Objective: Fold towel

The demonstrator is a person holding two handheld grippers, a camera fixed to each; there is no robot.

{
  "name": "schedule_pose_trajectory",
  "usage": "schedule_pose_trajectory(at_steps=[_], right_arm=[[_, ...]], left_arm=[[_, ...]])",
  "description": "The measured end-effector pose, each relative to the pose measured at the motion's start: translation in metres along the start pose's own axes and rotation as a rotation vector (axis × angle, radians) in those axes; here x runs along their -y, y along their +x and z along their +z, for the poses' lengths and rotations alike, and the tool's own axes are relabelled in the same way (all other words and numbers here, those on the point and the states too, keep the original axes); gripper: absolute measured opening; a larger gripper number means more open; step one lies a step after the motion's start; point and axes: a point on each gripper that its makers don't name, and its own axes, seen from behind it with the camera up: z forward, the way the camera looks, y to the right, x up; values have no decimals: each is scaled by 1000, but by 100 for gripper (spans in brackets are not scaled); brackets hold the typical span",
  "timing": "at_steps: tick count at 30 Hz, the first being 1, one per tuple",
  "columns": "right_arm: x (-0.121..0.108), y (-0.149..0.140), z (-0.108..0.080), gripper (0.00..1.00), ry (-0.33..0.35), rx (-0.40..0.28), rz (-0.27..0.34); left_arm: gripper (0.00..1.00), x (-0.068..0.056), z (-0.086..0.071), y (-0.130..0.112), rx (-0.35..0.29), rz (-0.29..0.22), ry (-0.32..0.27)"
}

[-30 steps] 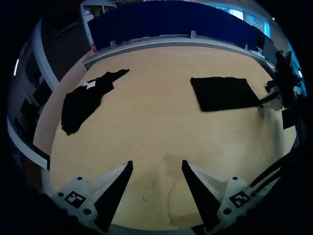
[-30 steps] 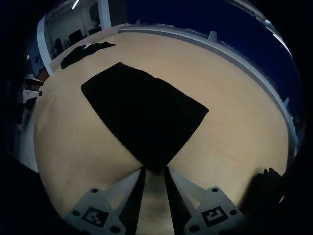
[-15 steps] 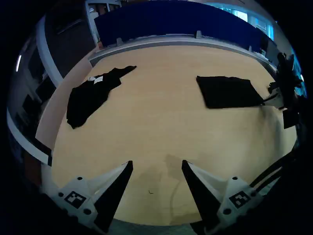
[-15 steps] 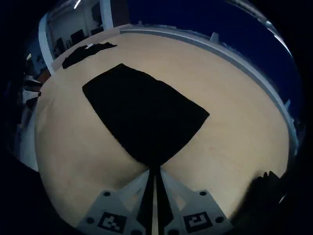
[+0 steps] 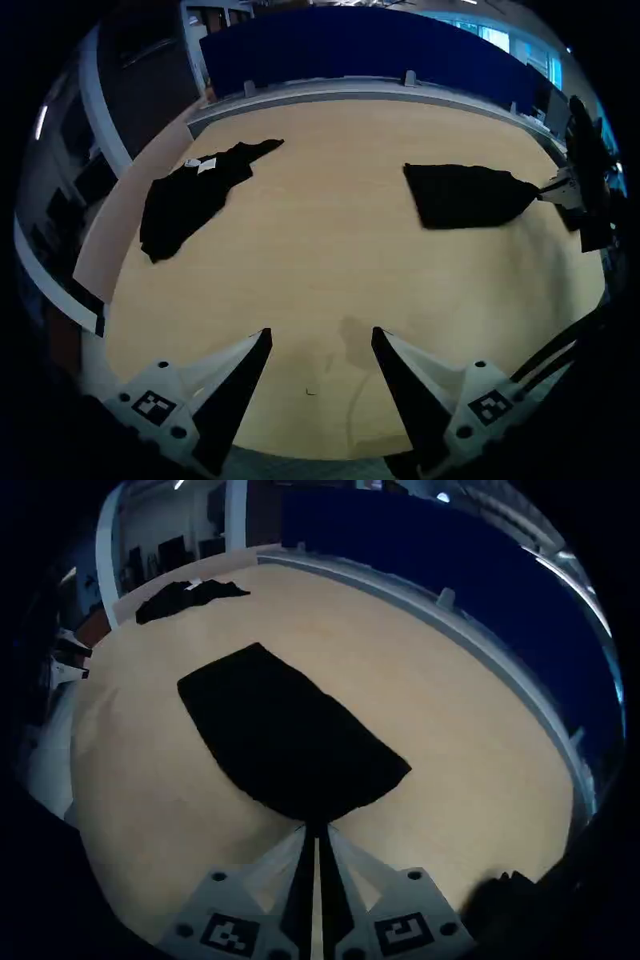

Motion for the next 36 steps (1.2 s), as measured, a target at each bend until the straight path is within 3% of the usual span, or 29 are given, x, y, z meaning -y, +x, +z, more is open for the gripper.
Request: schedule_pose_trajectory(at_steps=[17,29,36], right_arm=[[4,97,-4,3,3,-95,-125],[14,117,1,3,18,-100,-172],[43,145,20,3,66,-117,-223]], left_arm=[[93,12,-16,-1,-34,-55,11],[93,14,-22,0,-46,-68,8],[93,19,-29,2,-57,-86,18]])
